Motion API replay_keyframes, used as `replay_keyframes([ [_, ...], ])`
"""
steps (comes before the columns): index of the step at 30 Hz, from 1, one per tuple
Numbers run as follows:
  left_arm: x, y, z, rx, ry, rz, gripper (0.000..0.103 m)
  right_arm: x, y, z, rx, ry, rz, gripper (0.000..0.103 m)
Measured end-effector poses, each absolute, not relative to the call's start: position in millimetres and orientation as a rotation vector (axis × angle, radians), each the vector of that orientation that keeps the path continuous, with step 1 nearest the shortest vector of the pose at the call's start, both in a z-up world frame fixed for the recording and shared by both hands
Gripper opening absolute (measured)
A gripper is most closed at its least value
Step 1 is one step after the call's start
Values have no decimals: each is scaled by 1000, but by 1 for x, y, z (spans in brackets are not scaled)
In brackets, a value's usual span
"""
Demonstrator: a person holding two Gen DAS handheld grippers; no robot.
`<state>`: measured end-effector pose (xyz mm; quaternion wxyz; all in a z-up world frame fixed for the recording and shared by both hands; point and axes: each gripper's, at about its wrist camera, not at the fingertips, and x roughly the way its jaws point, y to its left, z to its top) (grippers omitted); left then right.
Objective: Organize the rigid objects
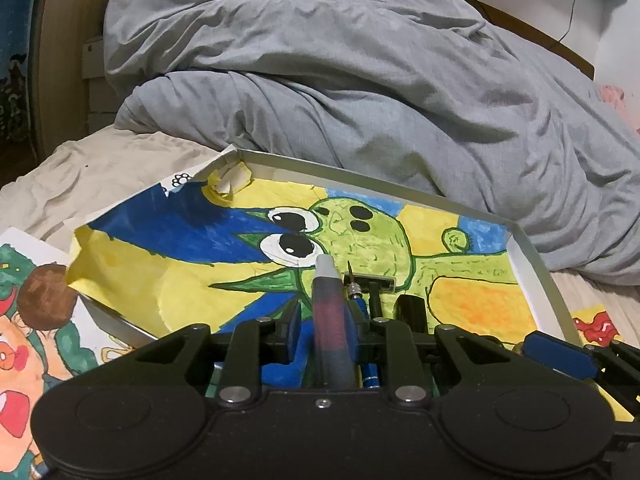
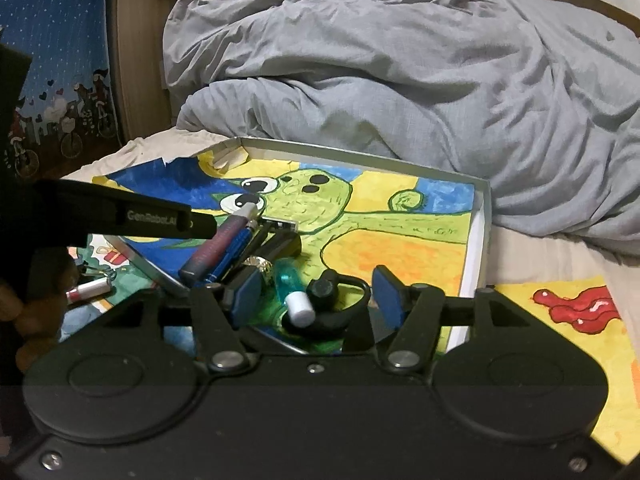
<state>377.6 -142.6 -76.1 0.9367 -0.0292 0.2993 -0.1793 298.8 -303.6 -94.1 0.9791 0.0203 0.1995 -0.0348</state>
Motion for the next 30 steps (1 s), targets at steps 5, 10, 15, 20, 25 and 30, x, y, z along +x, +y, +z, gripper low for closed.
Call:
replay_keyframes([
  [5,369,-134,-62,-57,587,-359,36,286,-303,-75,43,365,-75,77],
  [10,352,-120,-39,-40,539,-345,49,265,-304,-50,62,311,-87,92],
  [15,323,-102,-16,-30,480,-320,67,238,-300,-27,51,272,-95,100],
  [20,284,-83,5,-21,409,-301,83,212,-301,-13,71,247,-93,102],
  [25,238,-64,18,16,333,-284,94,189,-297,-6,86,241,-91,102],
  [30,199,-49,25,26,289,-262,99,160,-289,0,66,223,-81,102],
])
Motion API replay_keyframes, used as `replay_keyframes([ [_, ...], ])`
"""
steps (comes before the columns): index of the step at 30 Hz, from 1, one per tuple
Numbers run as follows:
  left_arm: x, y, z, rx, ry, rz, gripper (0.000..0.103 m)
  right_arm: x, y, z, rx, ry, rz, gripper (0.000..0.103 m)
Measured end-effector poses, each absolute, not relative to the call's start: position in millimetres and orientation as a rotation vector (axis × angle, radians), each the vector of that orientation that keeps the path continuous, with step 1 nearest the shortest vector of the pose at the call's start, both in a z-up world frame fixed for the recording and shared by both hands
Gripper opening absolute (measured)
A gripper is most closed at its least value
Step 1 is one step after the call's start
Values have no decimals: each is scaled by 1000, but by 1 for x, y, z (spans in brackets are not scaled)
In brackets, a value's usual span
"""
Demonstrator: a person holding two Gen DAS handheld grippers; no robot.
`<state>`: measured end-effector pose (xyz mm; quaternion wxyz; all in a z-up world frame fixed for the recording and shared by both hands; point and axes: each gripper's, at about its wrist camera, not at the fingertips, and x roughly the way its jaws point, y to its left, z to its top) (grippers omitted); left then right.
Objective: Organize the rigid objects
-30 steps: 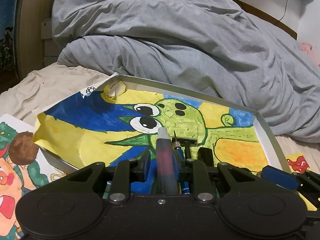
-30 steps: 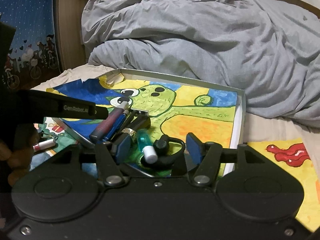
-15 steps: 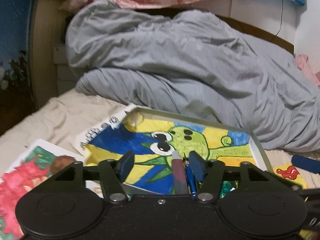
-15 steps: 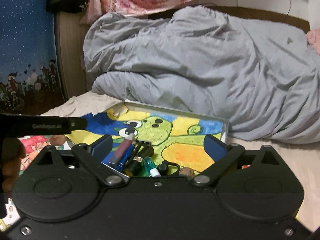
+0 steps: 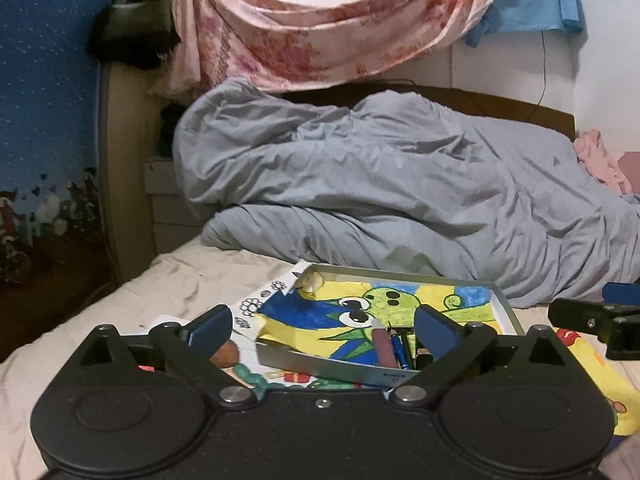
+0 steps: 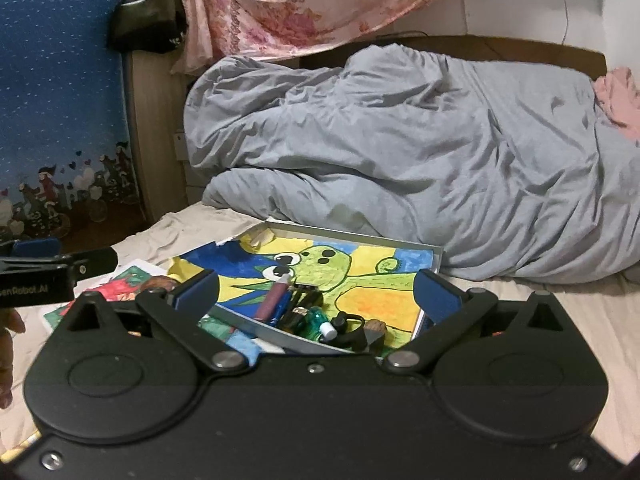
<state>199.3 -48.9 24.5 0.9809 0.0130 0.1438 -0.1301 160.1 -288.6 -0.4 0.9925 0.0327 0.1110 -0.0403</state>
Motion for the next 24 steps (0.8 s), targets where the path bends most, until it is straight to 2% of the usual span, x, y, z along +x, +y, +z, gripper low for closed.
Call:
replay_keyframes([
  [5,166,-38,30,16,250,-230,102,134,-275,6,48,185,-85,102],
  [24,64,-9,21,57,192,-73,102,41,-244,-11,-21,123,-118,102],
])
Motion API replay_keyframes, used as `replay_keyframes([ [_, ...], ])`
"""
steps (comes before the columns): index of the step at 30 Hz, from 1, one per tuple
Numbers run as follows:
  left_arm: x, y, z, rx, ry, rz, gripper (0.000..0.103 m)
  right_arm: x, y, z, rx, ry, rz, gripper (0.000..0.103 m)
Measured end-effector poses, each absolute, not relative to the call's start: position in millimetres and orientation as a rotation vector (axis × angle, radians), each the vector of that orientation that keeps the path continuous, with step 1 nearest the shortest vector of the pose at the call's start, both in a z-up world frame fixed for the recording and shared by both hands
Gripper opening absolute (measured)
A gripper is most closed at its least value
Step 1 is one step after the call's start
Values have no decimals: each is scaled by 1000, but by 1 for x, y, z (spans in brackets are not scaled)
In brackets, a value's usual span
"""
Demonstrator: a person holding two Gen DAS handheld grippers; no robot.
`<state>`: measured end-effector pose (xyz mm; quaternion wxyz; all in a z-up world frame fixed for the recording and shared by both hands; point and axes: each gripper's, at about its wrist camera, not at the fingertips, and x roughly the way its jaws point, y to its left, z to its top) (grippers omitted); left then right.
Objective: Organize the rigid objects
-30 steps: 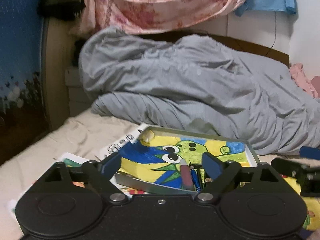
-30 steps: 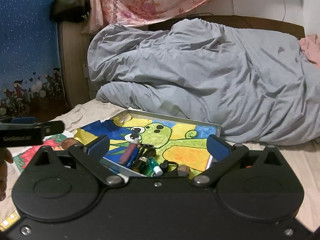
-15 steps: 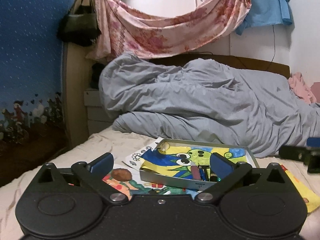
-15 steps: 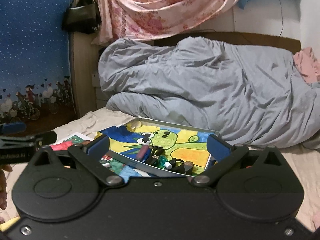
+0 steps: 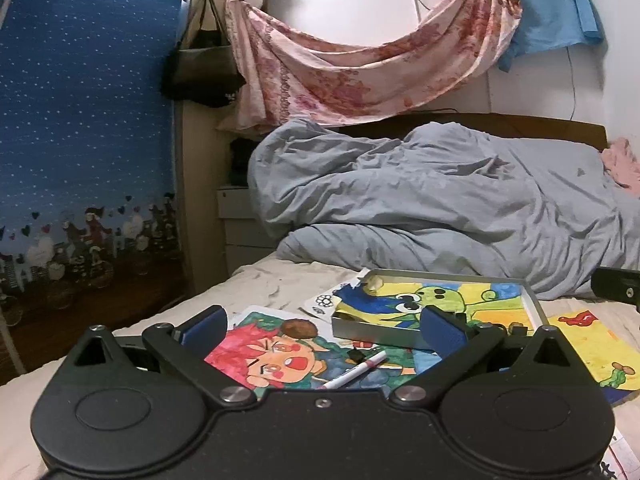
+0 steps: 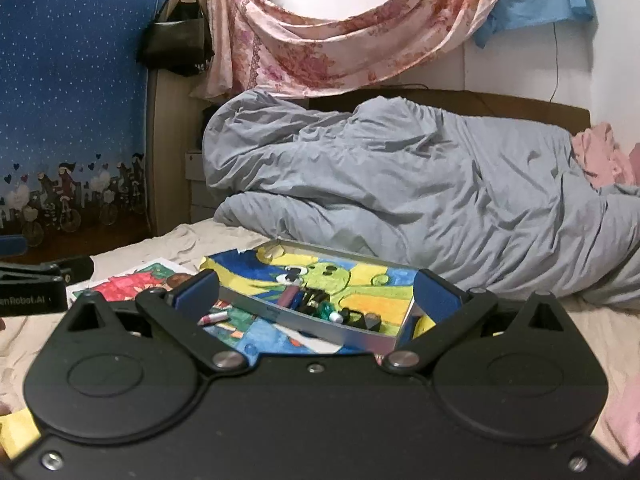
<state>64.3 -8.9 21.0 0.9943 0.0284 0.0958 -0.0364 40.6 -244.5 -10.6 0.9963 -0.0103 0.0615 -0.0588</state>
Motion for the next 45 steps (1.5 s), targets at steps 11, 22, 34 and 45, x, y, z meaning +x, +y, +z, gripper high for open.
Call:
replay_keyframes([
  [11,65,-1,9,60,230,-41,102,50,-230,-29,-45,215,-91,103],
  [22,73,8,-9,58,284,-40,102,65,-221,-36,-67,263,-79,102],
  [34,78,10,-19,58,307,-47,102,79,-218,-45,-68,306,-69,102],
  [45,84,12,-23,55,320,-48,102,87,-216,-51,-75,320,-70,102],
])
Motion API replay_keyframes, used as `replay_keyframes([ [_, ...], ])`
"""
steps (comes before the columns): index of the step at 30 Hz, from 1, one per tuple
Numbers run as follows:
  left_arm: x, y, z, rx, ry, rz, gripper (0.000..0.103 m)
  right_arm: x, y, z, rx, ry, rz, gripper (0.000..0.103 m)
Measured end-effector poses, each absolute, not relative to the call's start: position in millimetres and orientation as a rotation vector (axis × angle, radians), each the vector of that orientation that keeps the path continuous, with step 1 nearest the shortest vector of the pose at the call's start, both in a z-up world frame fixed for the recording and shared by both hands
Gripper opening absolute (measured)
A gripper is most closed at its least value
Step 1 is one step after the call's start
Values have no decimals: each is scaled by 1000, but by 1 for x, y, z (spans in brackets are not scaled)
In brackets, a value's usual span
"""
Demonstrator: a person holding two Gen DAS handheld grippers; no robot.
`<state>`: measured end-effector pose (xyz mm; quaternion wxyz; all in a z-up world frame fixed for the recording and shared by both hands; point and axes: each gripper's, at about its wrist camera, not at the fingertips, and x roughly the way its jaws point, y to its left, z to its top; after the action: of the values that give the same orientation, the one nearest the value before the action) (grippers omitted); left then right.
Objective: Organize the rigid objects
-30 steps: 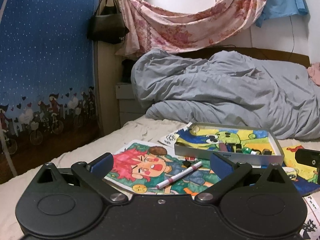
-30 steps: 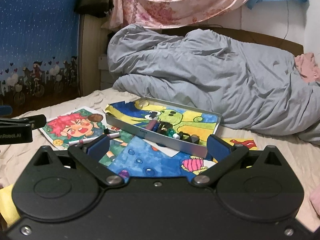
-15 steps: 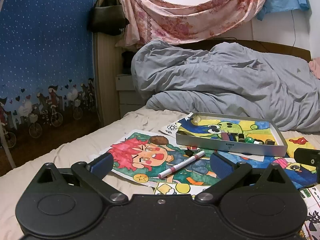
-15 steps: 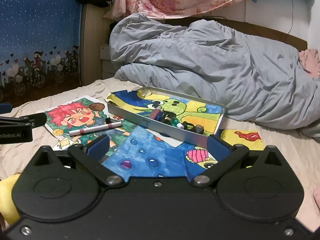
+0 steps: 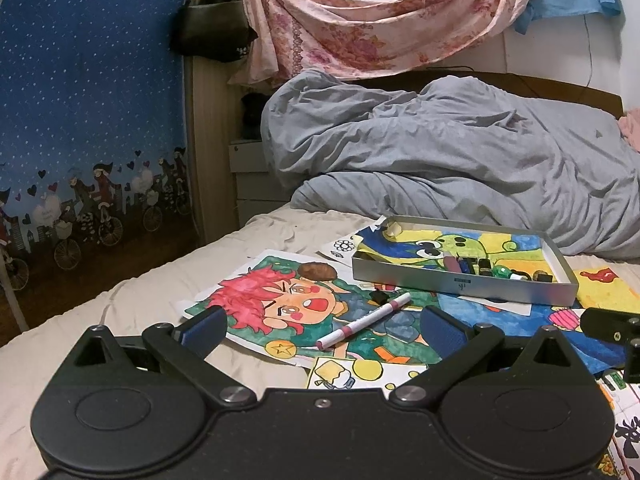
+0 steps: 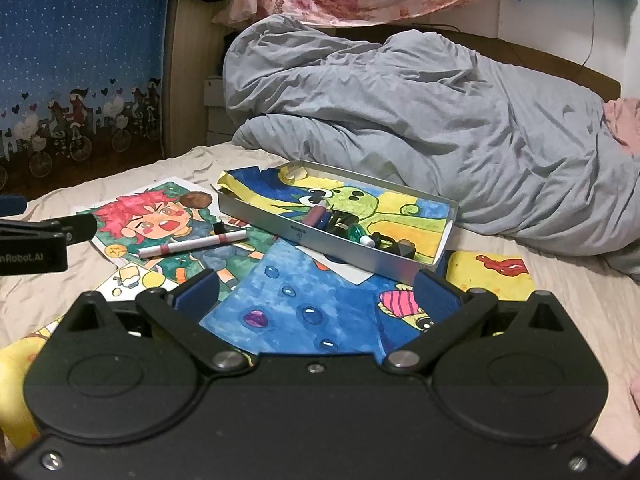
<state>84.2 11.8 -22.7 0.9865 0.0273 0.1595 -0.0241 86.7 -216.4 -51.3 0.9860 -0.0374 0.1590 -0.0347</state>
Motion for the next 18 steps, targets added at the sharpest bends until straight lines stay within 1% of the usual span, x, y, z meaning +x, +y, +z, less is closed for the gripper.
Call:
replay_keyframes([
  [18,103,13,-32,77,363,-84,102,113,-220,-60,-36,353,-20,102],
])
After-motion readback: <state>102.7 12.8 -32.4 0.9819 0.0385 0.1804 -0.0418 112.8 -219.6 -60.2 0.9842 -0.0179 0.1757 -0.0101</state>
